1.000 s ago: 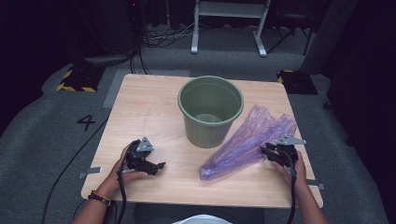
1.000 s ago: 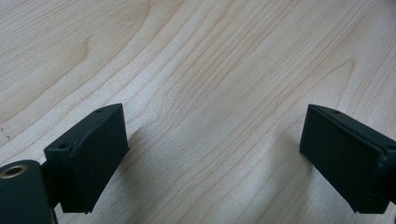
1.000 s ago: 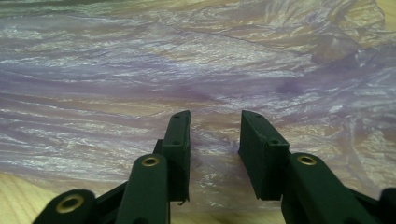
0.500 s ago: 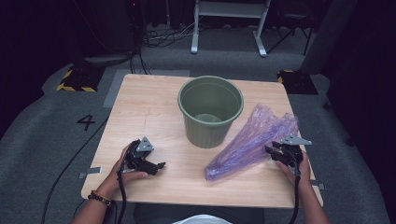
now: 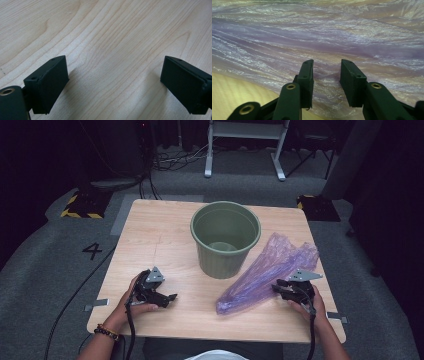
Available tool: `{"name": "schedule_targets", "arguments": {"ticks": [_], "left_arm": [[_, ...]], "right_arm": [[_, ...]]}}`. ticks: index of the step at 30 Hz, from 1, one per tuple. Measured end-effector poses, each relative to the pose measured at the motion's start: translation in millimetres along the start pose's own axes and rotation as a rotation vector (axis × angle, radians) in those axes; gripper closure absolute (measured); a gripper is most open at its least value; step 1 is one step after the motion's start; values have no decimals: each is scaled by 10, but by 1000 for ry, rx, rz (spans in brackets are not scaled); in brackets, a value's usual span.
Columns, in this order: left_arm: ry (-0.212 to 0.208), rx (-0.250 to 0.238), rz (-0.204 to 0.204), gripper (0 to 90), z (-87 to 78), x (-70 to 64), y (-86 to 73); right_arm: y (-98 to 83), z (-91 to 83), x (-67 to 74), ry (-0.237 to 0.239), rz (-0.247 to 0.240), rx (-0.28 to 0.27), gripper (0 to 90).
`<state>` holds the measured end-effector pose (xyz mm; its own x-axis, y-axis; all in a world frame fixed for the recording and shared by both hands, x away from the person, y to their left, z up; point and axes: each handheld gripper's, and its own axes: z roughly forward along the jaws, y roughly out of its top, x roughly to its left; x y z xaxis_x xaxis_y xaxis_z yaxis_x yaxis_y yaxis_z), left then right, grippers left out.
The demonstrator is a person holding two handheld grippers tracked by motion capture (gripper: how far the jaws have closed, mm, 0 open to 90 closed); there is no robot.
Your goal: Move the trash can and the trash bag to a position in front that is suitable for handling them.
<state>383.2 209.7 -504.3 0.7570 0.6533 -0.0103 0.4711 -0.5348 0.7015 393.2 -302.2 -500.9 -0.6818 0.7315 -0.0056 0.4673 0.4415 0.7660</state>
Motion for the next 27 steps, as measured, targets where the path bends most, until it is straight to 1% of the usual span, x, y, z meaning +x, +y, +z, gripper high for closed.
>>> {"name": "schedule_targets", "arguments": {"ticks": [2,3,5,7,8,10,11,12,13,15,16,17,18,20,21,22,23,24,25,27], "left_arm": [[0,0,0,75,0,0,0],[0,-1,0,75,1,0,0],[0,0,0,75,0,0,0],[0,0,0,75,0,0,0],[0,-1,0,75,1,0,0],[0,0,0,75,0,0,0],[0,0,0,75,0,0,0],[0,1,0,76,-1,0,0],[2,0,3,76,-3,1,-1],[7,1,-2,97,-12,-5,-7],[-4,-6,-18,117,-40,1,-14],[-13,-13,-36,146,-50,2,-14],[-32,-16,-40,166,-76,-3,-6],[-57,-40,-29,157,-114,-51,11],[-64,-47,-22,160,-129,-78,25],[-84,-63,-8,158,-157,-133,53],[-89,-70,4,158,-175,-193,84],[-89,-71,24,157,-191,-267,118],[-103,-77,48,163,-201,-345,151],[-134,-75,84,165,-201,-504,218]], "right_arm": [[21,15,71,-1,-7,5,627],[29,26,115,1,-4,7,610],[36,41,197,8,-2,4,593],[50,59,293,24,-14,4,568],[59,68,332,25,-15,6,553],[94,101,446,32,-21,16,495],[121,125,523,41,-22,24,446],[138,142,571,47,-27,30,418],[170,161,650,58,-44,36,380],[227,147,750,85,-60,26,372],[258,113,784,90,-79,18,356],[287,61,801,87,-94,-5,343],[305,10,800,84,-105,-25,350],[332,-167,741,74,-120,-82,358],[331,-245,697,56,-125,-105,371],[326,-298,656,36,-128,-119,386],[308,-372,576,-4,-133,-130,420],[288,-410,506,-56,-139,-125,446],[264,-432,423,-106,-138,-113,456],[198,-445,239,-162,-95,-99,491]]}}
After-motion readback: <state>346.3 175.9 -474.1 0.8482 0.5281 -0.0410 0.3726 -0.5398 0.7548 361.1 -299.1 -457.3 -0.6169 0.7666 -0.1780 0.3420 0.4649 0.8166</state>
